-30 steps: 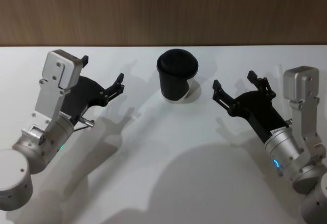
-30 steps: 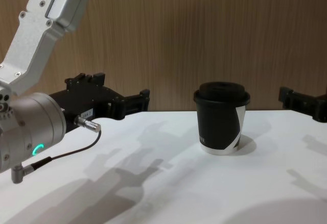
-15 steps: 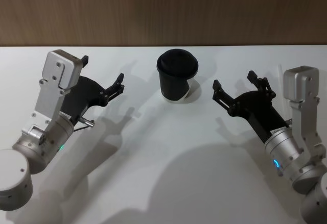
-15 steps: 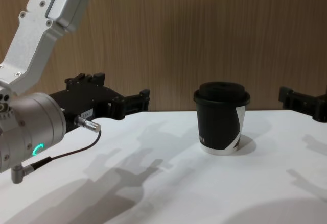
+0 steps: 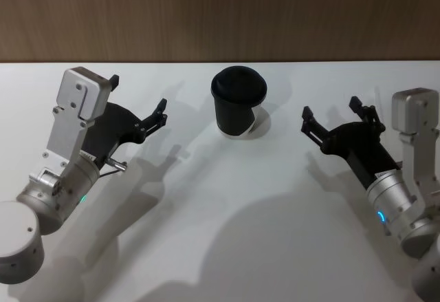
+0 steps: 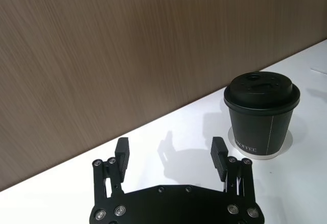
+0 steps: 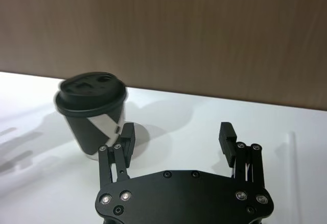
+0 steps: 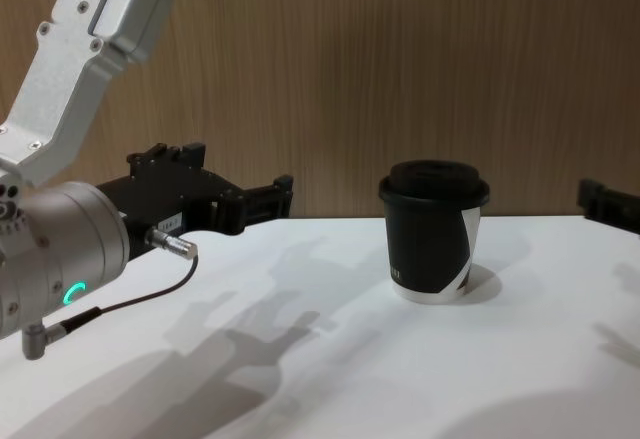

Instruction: Pick up the straw with one hand, pass it to the other hand, and insert it into the cup.

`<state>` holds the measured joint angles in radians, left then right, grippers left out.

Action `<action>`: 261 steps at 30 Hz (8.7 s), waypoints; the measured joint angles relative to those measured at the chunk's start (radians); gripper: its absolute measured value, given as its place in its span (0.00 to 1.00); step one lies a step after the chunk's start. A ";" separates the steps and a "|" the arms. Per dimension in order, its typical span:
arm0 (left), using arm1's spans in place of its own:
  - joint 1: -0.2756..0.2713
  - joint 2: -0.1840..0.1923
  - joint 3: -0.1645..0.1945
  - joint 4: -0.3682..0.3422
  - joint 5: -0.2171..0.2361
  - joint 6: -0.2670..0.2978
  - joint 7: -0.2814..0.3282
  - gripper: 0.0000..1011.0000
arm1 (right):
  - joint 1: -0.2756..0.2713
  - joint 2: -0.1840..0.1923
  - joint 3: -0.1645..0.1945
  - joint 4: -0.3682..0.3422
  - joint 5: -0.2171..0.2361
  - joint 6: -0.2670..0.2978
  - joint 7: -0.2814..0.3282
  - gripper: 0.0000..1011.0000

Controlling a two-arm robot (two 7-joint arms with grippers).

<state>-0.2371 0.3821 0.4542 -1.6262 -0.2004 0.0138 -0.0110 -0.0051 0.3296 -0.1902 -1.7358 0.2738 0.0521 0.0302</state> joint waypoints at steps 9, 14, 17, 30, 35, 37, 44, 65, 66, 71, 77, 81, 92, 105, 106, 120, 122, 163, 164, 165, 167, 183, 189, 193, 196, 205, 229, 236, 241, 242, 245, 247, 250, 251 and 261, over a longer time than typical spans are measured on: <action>0.000 0.000 0.000 0.000 0.000 0.000 0.000 0.99 | 0.012 -0.005 0.040 0.034 -0.005 0.034 -0.037 0.99; 0.000 0.000 0.000 0.000 0.000 0.000 0.000 0.99 | 0.017 -0.011 0.072 0.056 -0.003 0.064 -0.062 0.99; 0.000 0.000 0.000 0.000 0.000 0.000 0.000 0.99 | 0.018 -0.014 0.082 0.063 -0.003 0.074 -0.072 0.99; 0.000 0.000 0.000 0.000 0.000 0.000 0.000 0.99 | 0.018 -0.017 0.124 0.085 -0.001 0.117 -0.096 0.99; 0.000 0.000 0.000 0.000 0.000 0.000 0.000 0.99 | 0.018 -0.012 0.131 0.086 -0.005 0.135 -0.092 0.99; 0.000 0.000 0.000 0.000 0.000 0.000 0.000 0.99 | 0.018 -0.011 0.132 0.087 -0.005 0.140 -0.091 0.99; 0.000 0.000 0.000 0.000 0.000 0.000 0.000 0.99 | 0.023 -0.007 0.137 0.095 -0.005 0.176 -0.075 0.99; 0.000 0.000 0.000 0.000 0.000 0.000 0.000 0.99 | 0.050 -0.012 0.147 0.142 0.008 0.229 -0.036 0.99; 0.000 0.000 0.000 0.000 0.000 0.000 0.000 0.99 | 0.050 -0.012 0.147 0.143 0.007 0.230 -0.036 0.99; 0.000 0.000 0.000 0.000 0.000 0.000 0.000 0.99 | 0.056 -0.014 0.147 0.154 0.001 0.237 -0.032 0.99; 0.000 0.000 0.000 0.000 0.000 0.000 0.000 0.99 | 0.062 -0.017 0.147 0.163 -0.005 0.246 -0.028 0.99; 0.000 0.000 0.000 0.000 0.000 0.000 0.000 0.99 | 0.064 -0.018 0.147 0.168 -0.008 0.250 -0.026 0.99; 0.000 0.000 0.000 0.000 0.000 0.000 0.000 0.99 | 0.068 -0.020 0.149 0.175 -0.016 0.256 -0.018 0.91; 0.000 0.000 0.000 0.000 0.000 0.000 0.000 0.99 | 0.070 -0.022 0.150 0.178 -0.021 0.260 -0.015 0.72; 0.000 0.000 0.000 0.000 0.000 0.000 0.000 0.99 | 0.070 -0.022 0.150 0.178 -0.021 0.260 -0.015 0.71; 0.000 0.000 0.000 0.000 0.000 0.000 0.000 0.99 | 0.070 -0.022 0.151 0.180 -0.022 0.262 -0.015 0.63; 0.000 0.000 0.000 0.000 0.000 0.000 0.000 0.99 | 0.070 -0.022 0.151 0.180 -0.022 0.262 -0.015 0.62; 0.000 0.000 0.000 0.000 0.000 0.000 0.000 0.99 | 0.069 -0.022 0.151 0.182 -0.023 0.263 -0.015 0.35; 0.000 0.000 0.000 0.000 0.000 0.000 0.000 0.99 | 0.069 -0.022 0.151 0.182 -0.023 0.263 -0.015 0.34; 0.000 0.000 0.000 0.000 0.000 0.000 0.000 0.99 | 0.069 -0.022 0.151 0.182 -0.023 0.263 -0.015 0.34; 0.000 0.000 0.000 0.000 0.000 0.000 0.000 0.99 | 0.069 -0.022 0.151 0.182 -0.023 0.264 -0.015 0.33; 0.000 0.000 0.000 0.000 0.000 0.000 0.000 0.99 | 0.069 -0.022 0.151 0.182 -0.023 0.264 -0.015 0.22; 0.000 0.000 0.000 0.000 0.000 0.000 0.000 0.99 | 0.069 -0.022 0.151 0.182 -0.023 0.264 -0.015 0.19; 0.000 0.000 0.000 0.000 0.000 0.000 0.000 0.99 | 0.069 -0.022 0.151 0.182 -0.023 0.264 -0.015 0.17; 0.000 0.000 0.000 0.000 0.000 0.000 0.000 0.99 | 0.069 -0.022 0.151 0.182 -0.023 0.264 -0.015 0.15; 0.000 0.000 0.000 0.000 0.000 0.000 0.000 0.99 | 0.069 -0.022 0.151 0.182 -0.023 0.264 -0.015 0.10; 0.000 0.000 0.000 0.000 0.000 0.000 0.000 0.99 | 0.057 -0.016 0.153 0.181 -0.026 0.224 0.010 0.02; 0.000 0.000 0.000 0.000 0.000 0.000 0.000 0.99 | 0.045 -0.001 0.156 0.170 -0.032 0.149 0.049 0.02; 0.000 0.000 0.000 0.000 0.000 0.000 0.000 0.99 | 0.031 0.016 0.161 0.152 -0.037 0.075 0.088 0.02; 0.000 0.000 0.000 0.000 0.000 0.000 0.000 0.99 | 0.030 0.018 0.162 0.149 -0.037 0.065 0.094 0.02; 0.000 0.000 0.000 0.000 0.000 0.000 0.000 0.99 | 0.022 0.030 0.166 0.138 -0.037 0.026 0.121 0.02; 0.000 0.000 0.000 0.000 0.000 0.000 0.000 0.99 | 0.018 0.037 0.169 0.132 -0.037 0.003 0.138 0.02; 0.000 0.000 0.000 0.000 0.000 0.000 0.000 0.99 | 0.011 0.050 0.172 0.122 -0.030 -0.035 0.173 0.02; 0.000 0.000 0.000 0.000 0.000 0.000 0.000 0.99 | 0.008 0.057 0.174 0.116 -0.024 -0.050 0.189 0.02; 0.000 0.000 0.000 0.000 0.000 0.000 0.000 0.99 | -0.007 0.101 0.178 0.092 0.041 -0.122 0.316 0.02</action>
<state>-0.2371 0.3821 0.4542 -1.6262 -0.2004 0.0138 -0.0109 -0.0124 0.4302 -0.0120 -1.6439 0.3145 -0.0702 0.3466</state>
